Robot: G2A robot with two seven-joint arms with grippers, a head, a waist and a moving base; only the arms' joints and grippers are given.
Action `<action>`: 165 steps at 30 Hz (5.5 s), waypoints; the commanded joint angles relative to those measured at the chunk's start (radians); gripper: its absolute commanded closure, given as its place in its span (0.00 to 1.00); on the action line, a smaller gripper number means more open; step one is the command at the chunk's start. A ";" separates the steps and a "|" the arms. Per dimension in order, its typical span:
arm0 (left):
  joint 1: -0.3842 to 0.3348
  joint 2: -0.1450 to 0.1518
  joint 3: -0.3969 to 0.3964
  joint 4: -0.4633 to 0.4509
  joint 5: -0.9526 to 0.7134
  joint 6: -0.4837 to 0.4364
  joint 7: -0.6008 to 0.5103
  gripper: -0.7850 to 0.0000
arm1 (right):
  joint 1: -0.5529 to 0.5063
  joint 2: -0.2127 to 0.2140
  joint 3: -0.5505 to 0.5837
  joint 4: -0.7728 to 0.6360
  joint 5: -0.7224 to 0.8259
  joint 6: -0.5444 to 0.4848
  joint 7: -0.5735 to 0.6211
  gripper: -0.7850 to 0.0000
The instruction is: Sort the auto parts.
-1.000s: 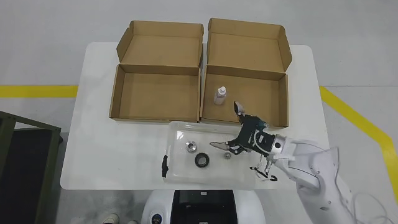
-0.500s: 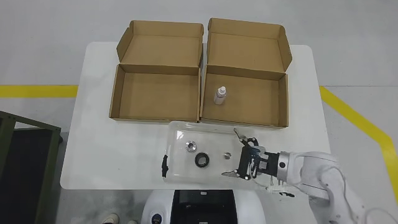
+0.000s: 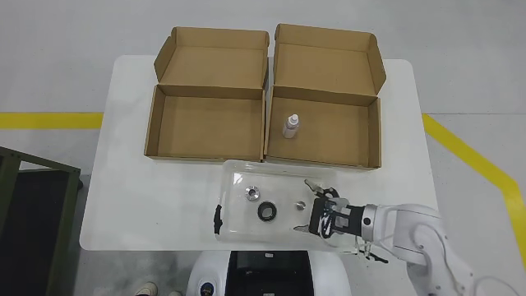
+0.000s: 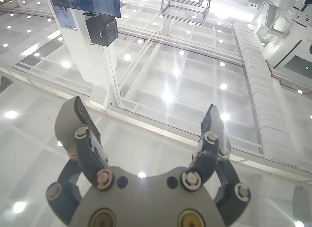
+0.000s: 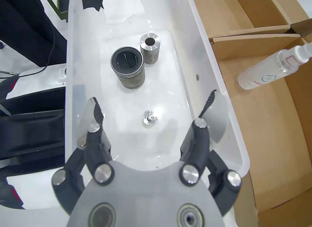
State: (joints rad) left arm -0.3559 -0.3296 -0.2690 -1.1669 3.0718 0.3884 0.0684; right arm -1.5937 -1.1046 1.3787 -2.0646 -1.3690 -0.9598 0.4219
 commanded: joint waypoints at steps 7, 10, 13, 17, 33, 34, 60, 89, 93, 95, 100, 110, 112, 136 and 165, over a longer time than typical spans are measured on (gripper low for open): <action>0.000 0.000 0.000 0.000 0.000 0.000 0.000 0.00 | 0.019 0.008 -0.025 0.016 -0.076 0.018 0.017 0.30; 0.000 0.000 0.000 0.000 0.000 0.000 0.000 0.00 | 0.025 0.010 -0.038 0.025 -0.105 0.032 0.016 0.34; 0.000 0.000 0.000 0.000 0.000 0.000 0.000 0.00 | 0.032 0.012 -0.050 0.031 -0.127 0.040 0.016 0.41; 0.000 0.000 0.000 0.000 0.000 0.000 0.000 0.00 | 0.039 0.015 -0.067 0.032 -0.160 0.044 0.030 0.40; 0.000 0.000 0.000 0.000 0.000 0.000 0.000 0.00 | 0.066 0.017 -0.163 0.006 -0.209 0.089 0.133 0.49; 0.000 0.000 0.000 0.000 0.000 0.000 0.000 0.00 | 0.070 0.017 -0.167 0.006 -0.208 0.096 0.141 0.50; 0.000 0.000 0.000 0.000 0.000 0.000 0.000 0.00 | 0.144 0.022 -0.237 0.030 -0.184 0.105 0.307 0.65; 0.000 0.000 0.000 0.000 0.000 0.000 0.000 0.00 | 0.116 0.042 -0.167 -0.108 0.185 0.139 0.231 1.00; 0.000 0.000 0.000 0.000 0.000 0.000 0.000 0.00 | 0.122 0.041 -0.165 -0.100 0.288 0.166 0.184 1.00; 0.000 0.000 0.000 0.000 0.000 0.000 0.000 0.00 | 0.128 0.041 -0.161 -0.097 0.337 0.177 0.156 1.00; 0.000 0.000 0.000 0.000 0.000 0.000 0.000 0.00 | 0.141 0.038 -0.154 -0.072 0.455 0.223 0.077 1.00; 0.000 0.000 0.000 0.000 0.000 0.000 0.000 0.00 | 0.202 0.026 -0.179 -0.044 0.670 0.318 -0.010 1.00; 0.000 0.000 0.000 0.000 0.000 0.000 0.000 0.00 | 0.209 0.024 -0.181 -0.037 0.704 0.321 -0.031 1.00; 0.000 0.000 0.000 0.000 0.000 0.000 0.000 0.00 | 0.196 0.021 -0.166 -0.022 1.042 0.270 -0.126 1.00; 0.000 0.000 0.000 0.000 0.000 0.000 0.000 0.00 | 0.225 0.032 -0.080 0.085 0.528 0.446 -0.022 1.00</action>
State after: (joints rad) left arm -0.3559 -0.3296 -0.2690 -1.1669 3.0718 0.3884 0.0684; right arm -1.3736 -1.0733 1.2970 -1.9882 -0.8169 -0.5255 0.3948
